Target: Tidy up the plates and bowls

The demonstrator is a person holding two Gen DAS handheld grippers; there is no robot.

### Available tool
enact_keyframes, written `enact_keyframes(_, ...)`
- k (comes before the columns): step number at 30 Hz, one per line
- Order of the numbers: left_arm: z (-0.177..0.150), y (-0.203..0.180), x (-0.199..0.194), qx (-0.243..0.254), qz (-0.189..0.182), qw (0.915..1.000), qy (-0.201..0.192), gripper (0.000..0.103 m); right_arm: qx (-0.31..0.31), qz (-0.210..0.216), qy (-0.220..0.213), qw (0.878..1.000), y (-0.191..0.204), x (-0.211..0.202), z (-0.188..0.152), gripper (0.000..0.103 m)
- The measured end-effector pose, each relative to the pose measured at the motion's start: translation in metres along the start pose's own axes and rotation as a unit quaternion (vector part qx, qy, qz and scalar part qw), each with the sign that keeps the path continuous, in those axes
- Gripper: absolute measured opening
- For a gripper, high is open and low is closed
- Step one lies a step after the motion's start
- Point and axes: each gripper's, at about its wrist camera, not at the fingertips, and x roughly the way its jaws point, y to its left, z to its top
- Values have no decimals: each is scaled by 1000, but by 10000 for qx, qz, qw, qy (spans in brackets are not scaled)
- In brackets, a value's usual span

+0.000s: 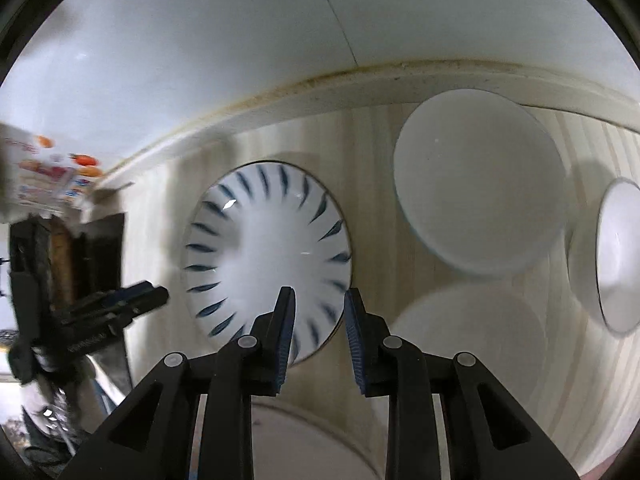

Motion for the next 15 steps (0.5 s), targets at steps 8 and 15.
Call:
enact_keyframes(8, 24, -8, 37, 303, 70, 9987, 413, 44, 69, -309, 293, 9991, -12, 28, 17, 28)
enact_keyframes(15, 32, -20, 43, 530, 163, 9980, 316, 43, 32, -511, 402, 9979, -17, 45, 23, 27)
